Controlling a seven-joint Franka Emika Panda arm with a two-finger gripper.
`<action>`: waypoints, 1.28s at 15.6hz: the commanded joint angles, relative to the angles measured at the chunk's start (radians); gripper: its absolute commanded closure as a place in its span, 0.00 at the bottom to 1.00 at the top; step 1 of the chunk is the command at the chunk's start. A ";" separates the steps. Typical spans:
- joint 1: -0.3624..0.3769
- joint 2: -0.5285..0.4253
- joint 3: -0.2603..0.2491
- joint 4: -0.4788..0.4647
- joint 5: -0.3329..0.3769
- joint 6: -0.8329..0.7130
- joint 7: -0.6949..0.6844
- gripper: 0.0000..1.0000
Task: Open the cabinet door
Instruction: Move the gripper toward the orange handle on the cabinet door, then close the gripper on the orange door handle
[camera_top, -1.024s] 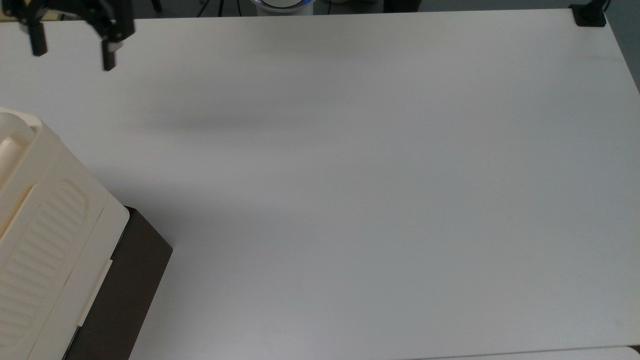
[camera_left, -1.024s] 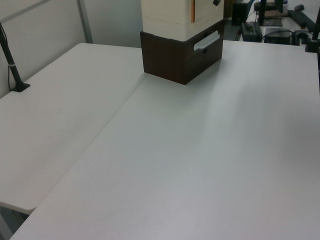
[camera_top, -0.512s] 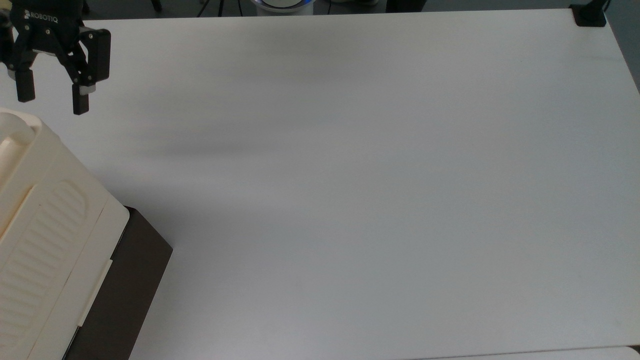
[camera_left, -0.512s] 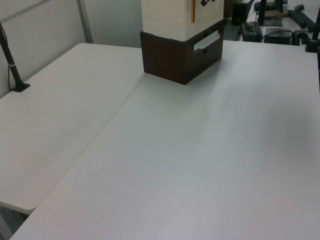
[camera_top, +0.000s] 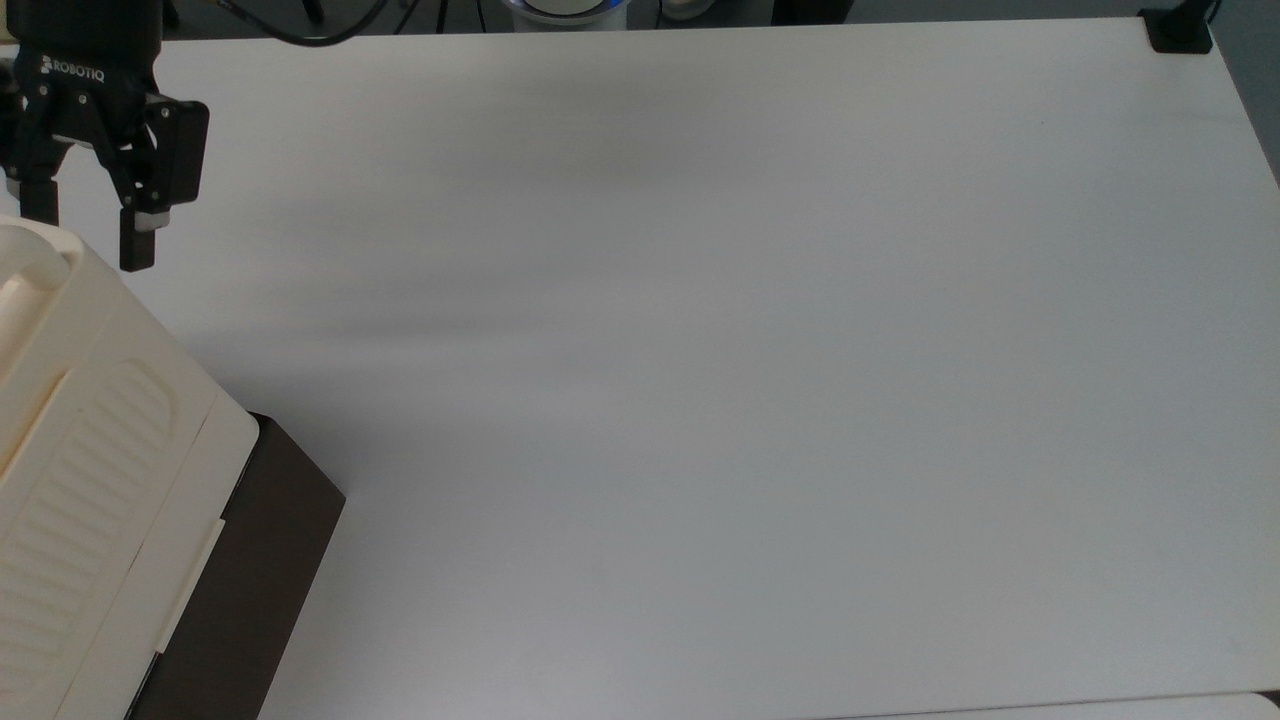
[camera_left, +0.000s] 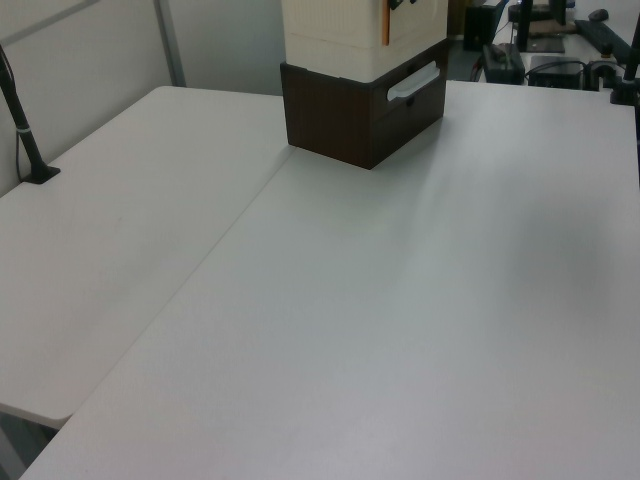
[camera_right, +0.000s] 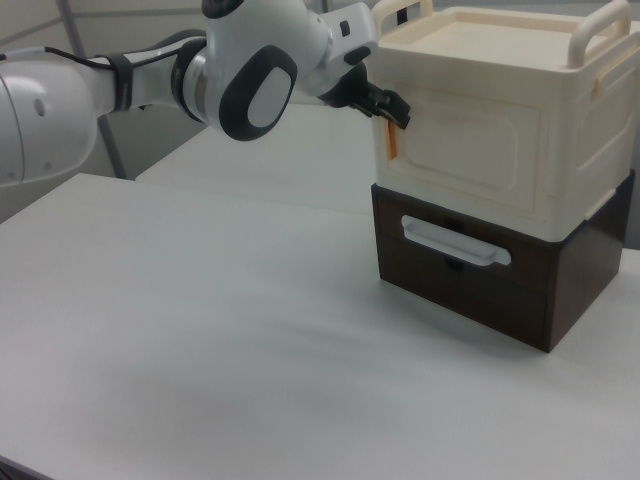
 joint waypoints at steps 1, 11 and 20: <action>0.006 0.025 0.001 0.020 0.003 0.059 0.024 0.40; -0.007 0.029 0.001 0.028 -0.001 0.054 0.013 1.00; -0.054 -0.060 0.001 -0.011 0.001 -0.148 -0.048 1.00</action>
